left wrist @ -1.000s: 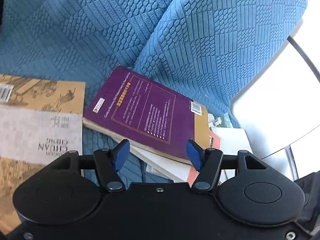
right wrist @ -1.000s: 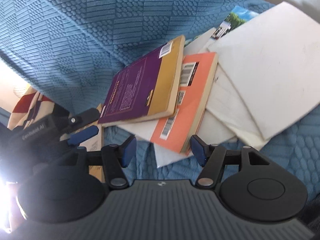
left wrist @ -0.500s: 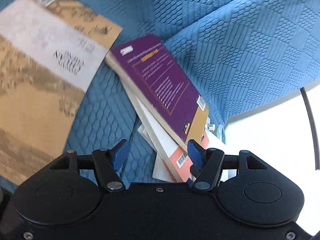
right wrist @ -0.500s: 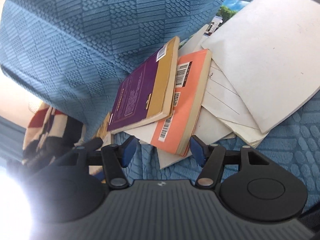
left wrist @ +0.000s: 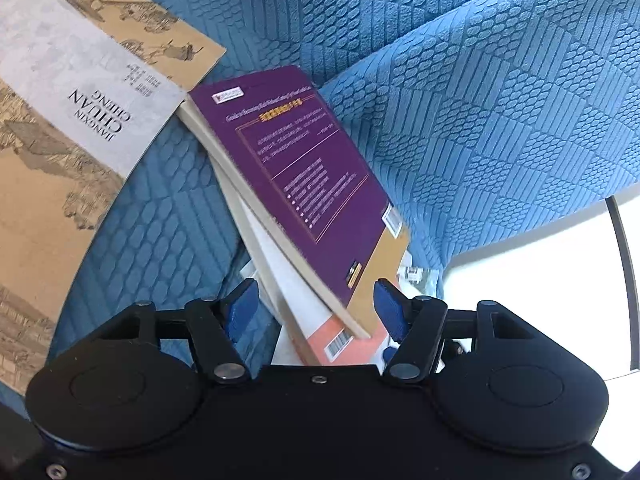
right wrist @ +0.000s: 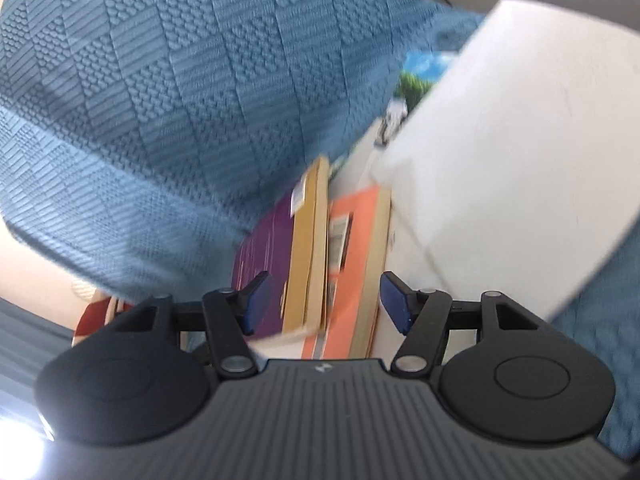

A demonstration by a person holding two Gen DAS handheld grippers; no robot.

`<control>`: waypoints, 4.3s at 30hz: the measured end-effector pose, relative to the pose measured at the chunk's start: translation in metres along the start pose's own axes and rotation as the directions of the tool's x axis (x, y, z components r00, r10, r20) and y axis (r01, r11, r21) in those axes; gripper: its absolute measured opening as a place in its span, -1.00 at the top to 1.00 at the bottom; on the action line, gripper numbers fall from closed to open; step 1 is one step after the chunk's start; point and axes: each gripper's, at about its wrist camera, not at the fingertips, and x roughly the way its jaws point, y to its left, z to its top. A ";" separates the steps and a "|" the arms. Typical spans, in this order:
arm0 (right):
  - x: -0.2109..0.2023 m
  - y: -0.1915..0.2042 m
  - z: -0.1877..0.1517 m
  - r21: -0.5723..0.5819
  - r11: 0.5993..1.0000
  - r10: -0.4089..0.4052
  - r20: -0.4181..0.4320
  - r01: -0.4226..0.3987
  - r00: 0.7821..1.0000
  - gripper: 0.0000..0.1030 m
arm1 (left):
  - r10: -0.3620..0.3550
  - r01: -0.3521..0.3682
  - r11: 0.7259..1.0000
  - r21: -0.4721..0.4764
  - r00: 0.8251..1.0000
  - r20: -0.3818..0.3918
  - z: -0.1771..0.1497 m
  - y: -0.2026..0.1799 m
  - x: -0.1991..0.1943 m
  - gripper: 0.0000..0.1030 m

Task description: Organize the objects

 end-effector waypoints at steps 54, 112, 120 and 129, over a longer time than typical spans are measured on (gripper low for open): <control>0.067 0.014 0.048 0.000 0.954 0.300 -0.039 -0.301 0.953 0.71 | -0.381 0.365 0.857 -0.364 0.924 0.028 -0.019 0.029 0.035 -0.18; -0.031 0.156 -0.041 -0.316 0.949 0.042 0.124 -0.001 0.991 0.58 | -0.337 0.327 0.937 -0.123 0.938 -0.077 0.024 -0.016 -0.116 0.52; -0.038 0.199 -0.051 -0.346 0.938 0.063 0.145 -0.009 0.987 0.58 | -0.354 0.351 0.935 -0.048 0.934 -0.058 0.049 -0.028 -0.154 0.51; -0.034 0.231 -0.065 -0.360 0.932 0.092 0.132 -0.039 0.987 0.56 | -0.369 0.369 0.929 -0.009 0.928 -0.044 0.075 -0.018 -0.189 0.50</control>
